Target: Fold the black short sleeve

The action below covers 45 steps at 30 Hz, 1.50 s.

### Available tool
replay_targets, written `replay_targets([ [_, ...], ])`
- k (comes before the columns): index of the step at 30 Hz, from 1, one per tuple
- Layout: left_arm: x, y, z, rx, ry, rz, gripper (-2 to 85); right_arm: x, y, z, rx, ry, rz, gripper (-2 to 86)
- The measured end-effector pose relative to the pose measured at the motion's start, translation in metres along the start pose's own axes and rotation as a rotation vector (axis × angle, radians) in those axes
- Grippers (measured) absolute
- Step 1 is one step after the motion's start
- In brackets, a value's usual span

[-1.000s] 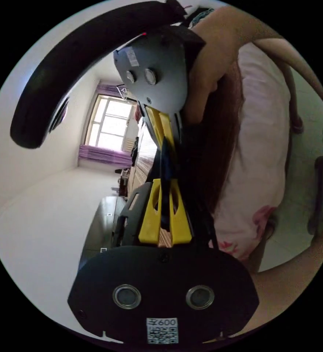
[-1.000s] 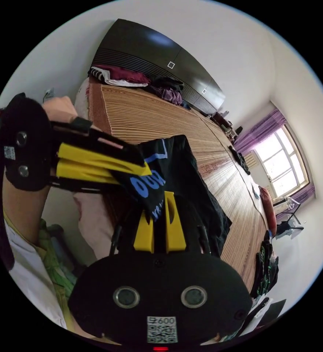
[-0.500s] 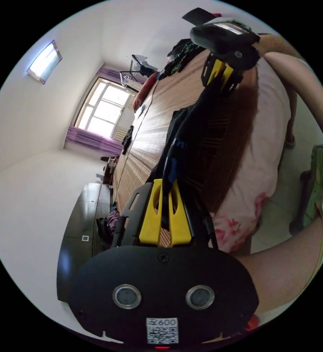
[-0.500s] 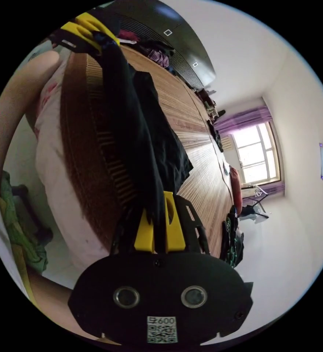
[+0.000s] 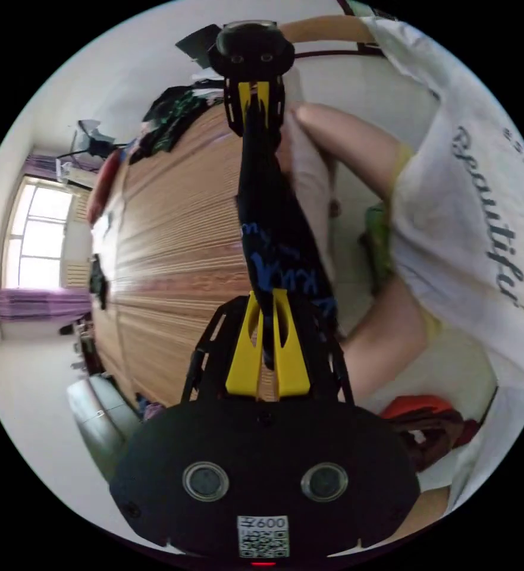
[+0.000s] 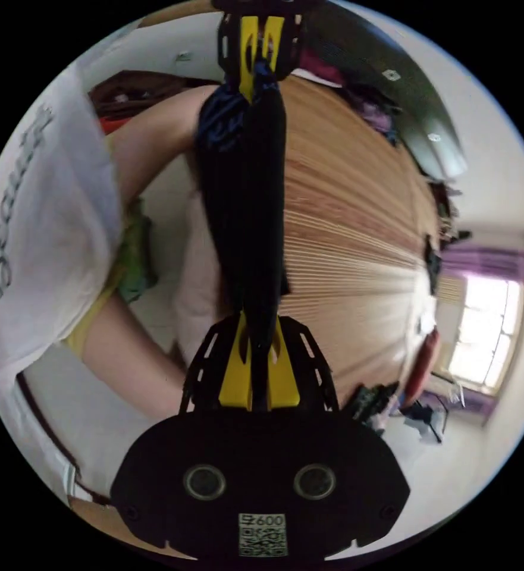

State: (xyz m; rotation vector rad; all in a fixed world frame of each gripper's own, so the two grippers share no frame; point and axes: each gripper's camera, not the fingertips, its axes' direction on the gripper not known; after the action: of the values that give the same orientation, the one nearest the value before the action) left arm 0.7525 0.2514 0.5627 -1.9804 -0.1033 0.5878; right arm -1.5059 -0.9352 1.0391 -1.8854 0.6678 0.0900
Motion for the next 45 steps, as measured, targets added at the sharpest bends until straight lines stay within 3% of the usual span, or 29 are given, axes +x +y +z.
replay_targets([
  [3,-0.066,-0.017,-0.014,0.057,-0.402,-0.121,2.7,0.115,-0.007,-0.057,-0.032,0.306,0.24,-0.8],
  [5,-0.086,-0.031,-0.024,0.11,-0.729,-0.183,2.3,0.18,-0.001,-0.129,0.092,0.54,0.438,-0.8],
  [7,-0.091,-0.042,-0.019,0.124,-0.812,-0.2,2.2,0.208,-0.001,-0.174,0.128,0.591,0.502,-0.8],
  [13,-0.046,-0.052,0.025,0.164,-0.725,-0.126,2.7,0.183,-0.025,-0.224,0.025,0.505,0.338,-0.8],
  [19,0.043,-0.064,0.069,0.13,-0.352,0.116,3.6,0.069,-0.049,-0.257,-0.107,0.184,0.082,-0.7],
  [23,0.067,-0.093,0.103,0.204,-0.074,0.231,4.0,0.037,-0.035,-0.298,-0.143,-0.057,0.12,-0.7],
  [25,0.061,-0.118,0.116,0.242,-0.072,0.264,3.9,0.044,-0.013,-0.319,-0.145,-0.109,0.171,-0.7],
  [30,0.001,-0.235,0.151,0.36,-0.267,0.321,3.7,0.111,0.085,-0.386,-0.255,0.098,0.355,-0.7],
  [35,-0.1,-0.419,0.182,0.607,-0.576,0.174,3.2,0.206,0.242,-0.469,-0.429,0.691,0.563,-0.8],
  [37,-0.122,-0.477,0.207,0.685,-0.589,0.17,3.0,0.224,0.29,-0.476,-0.49,0.793,0.598,-0.8],
  [41,-0.116,-0.58,0.309,0.773,-0.549,0.153,2.6,0.229,0.373,-0.446,-0.554,0.718,0.736,-0.8],
  [45,-0.049,-0.621,0.424,0.696,-0.464,0.257,2.6,0.184,0.4,-0.389,-0.546,0.631,0.82,-0.7],
])
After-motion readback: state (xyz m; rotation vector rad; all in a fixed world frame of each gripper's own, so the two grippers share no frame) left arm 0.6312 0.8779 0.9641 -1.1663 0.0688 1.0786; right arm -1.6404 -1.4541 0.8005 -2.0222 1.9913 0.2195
